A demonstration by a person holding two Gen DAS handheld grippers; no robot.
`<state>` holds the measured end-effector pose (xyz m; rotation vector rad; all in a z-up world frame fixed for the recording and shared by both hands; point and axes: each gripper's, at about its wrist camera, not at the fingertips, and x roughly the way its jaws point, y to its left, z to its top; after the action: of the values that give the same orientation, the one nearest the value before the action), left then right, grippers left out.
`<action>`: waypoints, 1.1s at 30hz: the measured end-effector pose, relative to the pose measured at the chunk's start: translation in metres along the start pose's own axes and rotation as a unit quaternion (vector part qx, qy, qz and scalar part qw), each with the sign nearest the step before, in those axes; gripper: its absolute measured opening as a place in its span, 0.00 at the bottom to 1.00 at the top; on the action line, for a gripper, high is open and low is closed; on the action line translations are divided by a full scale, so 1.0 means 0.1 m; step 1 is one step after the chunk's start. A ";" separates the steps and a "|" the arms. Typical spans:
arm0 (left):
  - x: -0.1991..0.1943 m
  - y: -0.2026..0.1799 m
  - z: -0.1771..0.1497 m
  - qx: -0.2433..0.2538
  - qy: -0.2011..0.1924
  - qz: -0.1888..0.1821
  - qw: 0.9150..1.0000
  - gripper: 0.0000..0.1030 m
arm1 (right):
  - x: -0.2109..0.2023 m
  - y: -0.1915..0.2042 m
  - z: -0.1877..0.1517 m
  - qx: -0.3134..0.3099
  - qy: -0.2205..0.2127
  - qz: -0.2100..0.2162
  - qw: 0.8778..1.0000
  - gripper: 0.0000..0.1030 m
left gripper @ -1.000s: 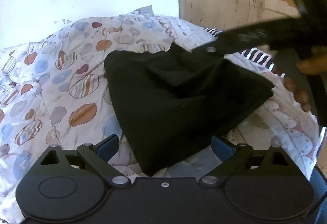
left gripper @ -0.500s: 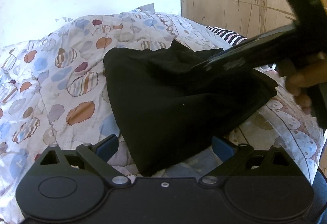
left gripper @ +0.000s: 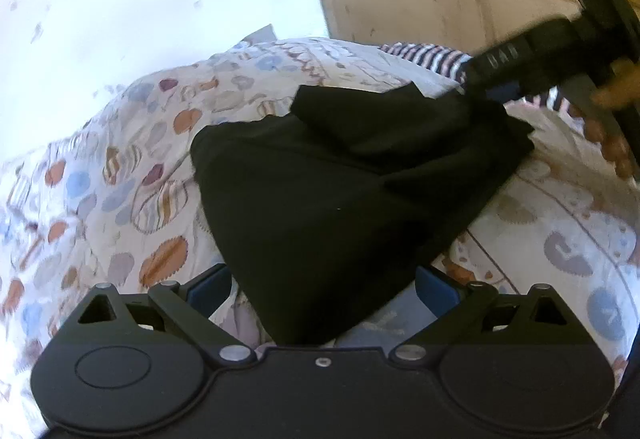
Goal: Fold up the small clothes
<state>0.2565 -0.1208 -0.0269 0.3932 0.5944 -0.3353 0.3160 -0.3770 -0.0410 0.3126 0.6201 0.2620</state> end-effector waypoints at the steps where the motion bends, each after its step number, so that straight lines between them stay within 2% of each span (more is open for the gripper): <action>1: 0.01 -0.02 0.01 0.006 0.001 0.001 1.000 0.96 | 0.00 -0.01 0.01 0.003 -0.001 0.006 1.000 0.79; 6: 0.04 -0.03 0.04 0.007 0.000 -0.003 1.000 0.91 | 0.15 0.09 0.14 -0.009 -0.004 0.028 1.000 0.79; 8: 0.03 -0.03 0.04 0.007 0.000 -0.006 1.000 0.86 | 0.26 0.18 0.20 -0.034 0.004 0.030 0.999 0.75; 10: 0.03 -0.04 0.05 0.009 -0.002 -0.009 1.000 0.79 | 0.37 0.26 0.23 -0.058 0.019 0.031 0.998 0.59; 11: 0.02 -0.04 0.05 0.009 -0.004 -0.010 1.000 0.73 | 0.43 0.28 0.25 -0.066 0.028 0.032 0.997 0.56; 13: 0.02 -0.05 0.05 0.012 -0.006 -0.013 1.000 0.68 | 0.49 0.32 0.24 -0.071 0.039 0.033 0.996 0.39; 14: 0.02 -0.05 0.05 0.014 -0.009 -0.012 1.000 0.63 | 0.50 0.33 0.22 -0.070 0.040 0.033 0.996 0.34; 15: 0.02 -0.06 0.05 0.016 -0.012 -0.011 1.000 0.55 | 0.50 0.32 0.22 -0.067 0.037 0.032 0.997 0.23; 16: 0.02 -0.06 0.05 0.019 -0.015 -0.009 1.000 0.50 | 0.49 0.30 0.21 -0.063 0.034 0.033 0.997 0.14; 18: 0.02 -0.05 0.05 0.020 -0.019 -0.012 1.000 0.45 | 0.45 0.25 0.20 -0.052 0.025 0.035 0.998 0.08; 24: 0.01 -0.01 0.08 0.007 -0.029 -0.021 0.999 0.23 | 0.34 0.07 0.22 -0.014 -0.009 0.023 1.000 0.05; 33: 0.01 -0.02 0.26 -0.009 -0.040 -0.043 0.998 0.17 | 0.12 -0.27 0.37 0.031 -0.052 0.017 0.998 0.04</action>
<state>0.2681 -0.1342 -0.0085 0.3367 0.5357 -0.4266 0.3513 -0.4052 -0.0285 0.3947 0.5218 0.2571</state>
